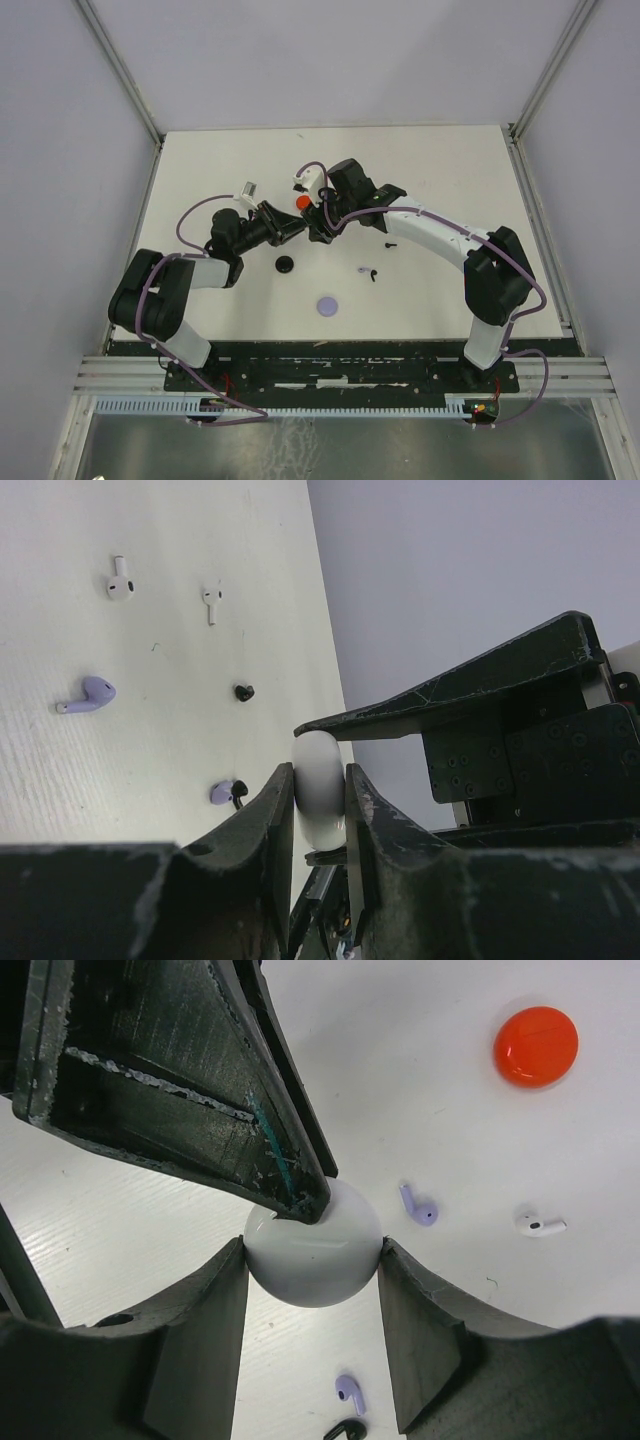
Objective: Insert the wireless bluetooth earbuds into the charging case
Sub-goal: Pick up the charging case at the center of the board, then open the charging case, then pick up the earbud from the center of the board.
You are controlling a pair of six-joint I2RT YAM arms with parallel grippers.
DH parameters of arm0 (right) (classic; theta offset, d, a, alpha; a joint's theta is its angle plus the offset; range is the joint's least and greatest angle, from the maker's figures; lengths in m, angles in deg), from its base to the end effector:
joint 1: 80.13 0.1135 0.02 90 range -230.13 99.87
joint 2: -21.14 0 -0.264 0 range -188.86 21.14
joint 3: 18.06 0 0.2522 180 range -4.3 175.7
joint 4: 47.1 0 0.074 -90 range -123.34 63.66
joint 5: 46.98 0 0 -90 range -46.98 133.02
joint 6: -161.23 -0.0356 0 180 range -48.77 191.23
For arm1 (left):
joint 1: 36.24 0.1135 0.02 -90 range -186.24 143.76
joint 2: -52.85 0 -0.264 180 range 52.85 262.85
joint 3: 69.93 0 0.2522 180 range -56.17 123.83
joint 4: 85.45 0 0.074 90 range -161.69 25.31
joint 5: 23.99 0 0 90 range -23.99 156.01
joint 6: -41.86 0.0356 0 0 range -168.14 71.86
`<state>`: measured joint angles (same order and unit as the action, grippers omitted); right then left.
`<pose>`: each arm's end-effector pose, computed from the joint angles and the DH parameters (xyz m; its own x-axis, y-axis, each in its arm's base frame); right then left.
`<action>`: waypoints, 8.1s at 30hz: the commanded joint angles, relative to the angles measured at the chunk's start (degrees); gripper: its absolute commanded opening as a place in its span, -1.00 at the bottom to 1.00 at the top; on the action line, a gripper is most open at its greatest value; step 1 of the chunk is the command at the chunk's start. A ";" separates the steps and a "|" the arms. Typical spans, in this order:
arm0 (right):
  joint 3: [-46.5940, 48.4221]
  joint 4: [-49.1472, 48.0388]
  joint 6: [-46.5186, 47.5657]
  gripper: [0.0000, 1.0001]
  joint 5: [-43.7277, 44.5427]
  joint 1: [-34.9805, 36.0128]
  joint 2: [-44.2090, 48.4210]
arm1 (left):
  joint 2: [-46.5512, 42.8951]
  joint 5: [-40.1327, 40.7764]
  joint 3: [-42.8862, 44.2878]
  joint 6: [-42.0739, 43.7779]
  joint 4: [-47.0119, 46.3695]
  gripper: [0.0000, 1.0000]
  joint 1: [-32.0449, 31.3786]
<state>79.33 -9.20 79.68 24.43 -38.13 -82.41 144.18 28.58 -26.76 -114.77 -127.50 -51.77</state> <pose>0.2971 0.2828 0.2682 -0.3930 -0.5412 -0.7434 -0.8717 0.4767 0.1137 0.2794 -0.1001 0.1787 -0.7704 -0.5425 -0.3350 0.2212 0.2655 -0.9384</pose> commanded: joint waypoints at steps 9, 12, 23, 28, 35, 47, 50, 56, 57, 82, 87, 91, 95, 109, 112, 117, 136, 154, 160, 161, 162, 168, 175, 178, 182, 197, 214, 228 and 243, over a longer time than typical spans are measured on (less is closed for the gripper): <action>-1.94 -6.11 -2.28 0.47 1.97 -0.16 6.69 | 0.50 0.40 1.50 -2.24 -4.80 -0.94 -0.53; -4.24 -8.88 -5.81 0.58 4.90 -1.36 10.60 | 0.97 0.60 1.69 -2.70 -4.98 -0.94 -0.19; -5.19 -6.21 -16.80 1.00 17.66 -3.85 13.26 | -0.15 3.60 1.72 -3.85 -5.23 -0.94 -0.06; -6.14 -7.37 -18.61 0.98 17.04 -3.48 11.44 | -0.25 3.90 1.57 -4.87 -6.19 -0.94 -0.10; -7.19 -8.61 -19.67 0.98 16.74 -2.91 9.08 | -0.49 4.30 1.80 -5.80 -6.72 -0.94 -0.12; -9.81 -11.92 -21.25 0.98 16.76 -2.64 6.55 | -1.10 4.56 1.87 -8.02 -8.30 -0.94 -0.20; -9.86 -12.86 -21.53 0.98 16.79 -2.64 5.97 | -0.78 4.41 1.63 -9.17 -9.53 -0.94 -0.20; -8.60 -14.10 -21.94 0.98 16.84 -2.66 3.95 | -0.30 4.21 1.39 -11.04 -11.36 -0.94 -0.20; -8.50 -14.10 -21.98 0.98 16.75 -2.68 3.77 | -0.28 4.27 1.31 -11.26 -11.48 -0.94 -0.20; 0.99 3.06 -19.47 0.85 38.03 -9.44 -6.56 | -10.14 10.64 -4.33 -11.19 -6.89 -0.94 6.30; 2.85 4.50 -21.25 0.68 37.49 -11.79 -8.77 | -10.85 10.71 -4.63 -10.48 -5.91 -0.94 6.30; 5.40 6.36 -22.25 0.51 36.23 -13.10 -11.24 | -10.58 10.54 -4.60 -10.36 -5.85 -0.94 6.24; 7.07 7.16 -23.22 0.28 34.69 -13.98 -12.91 | -10.47 10.58 -4.65 -10.28 -5.90 -0.94 6.29; 12.43 12.91 -27.75 -0.02 30.54 -16.41 -17.04 | -10.41 10.40 -5.08 -10.12 -5.91 -0.94 6.24; 13.99 13.66 -28.17 -0.03 29.87 -16.73 -18.01 | -10.39 10.44 -5.12 -10.18 -5.90 -0.94 6.24; 16.38 15.11 -28.73 -0.06 28.90 -16.88 -20.06 | -10.43 10.50 -5.16 -10.19 -5.86 -0.94 6.26; 17.35 15.33 -30.07 -0.18 27.52 -18.01 -22.48 | -10.33 10.67 -5.17 -10.15 -5.86 -0.94 6.24; 18.36 15.41 -30.19 -0.30 26.50 -18.63 -23.69 | -10.13 10.72 -4.72 -10.00 -5.44 -0.94 6.23; 18.45 15.68 -30.23 -0.35 26.41 -18.82 -23.82 | -10.29 10.80 -4.70 -10.01 -5.36 -0.94 6.25; 18.41 15.67 -30.19 -0.35 26.41 -18.84 -23.89 | -10.40 10.80 -4.68 -10.00 -5.27 -0.94 6.28; 18.41 15.70 -30.24 -0.36 26.41 -18.87 -23.91 | -10.38 10.80 -4.71 -9.91 -5.21 -0.94 6.23; 18.41 15.77 -30.11 -0.43 26.24 -19.00 -24.08 | -10.41 10.88 -4.70 -9.92 -5.17 -0.94 6.26; 18.32 15.86 -30.10 -0.57 26.10 -19.06 -24.28 | -10.30 10.99 -4.97 -9.84 -5.25 -0.94 6.26; 18.21 15.62 -29.92 -0.69 26.23 -19.14 -23.91 | -10.38 10.97 -5.06 -9.87 -5.27 -0.94 6.30; 17.54 14.54 -29.57 -0.73 26.66 -19.07 -22.37 | -10.64 10.97 -5.12 -9.92 -5.20 -0.94 6.24; 6.31 -0.46 -27.52 -0.86 24.78 -19.10 -10.36 | -10.74 11.06 -5.16 -9.92 -5.04 -0.94 6.28; 1.80 -3.79 -27.87 -0.94 30.35 -18.80 -4.59 | -11.65 11.50 -5.08 -9.90 -4.30 -0.94 6.15; 3.06 -3.45 -27.26 -0.95 30.89 -17.68 -2.62 | -11.64 11.51 -4.32 -9.79 -3.61 -0.94 6.17; -0.34 -10.60 -22.82 -0.97 32.33 -12.85 1.84 | -9.60 12.93 -3.18 -10.31 -2.80 -0.94 6.07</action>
<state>80.91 -11.50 53.03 55.52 -54.65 -87.75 134.11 40.14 -31.83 -126.99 -129.73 -45.59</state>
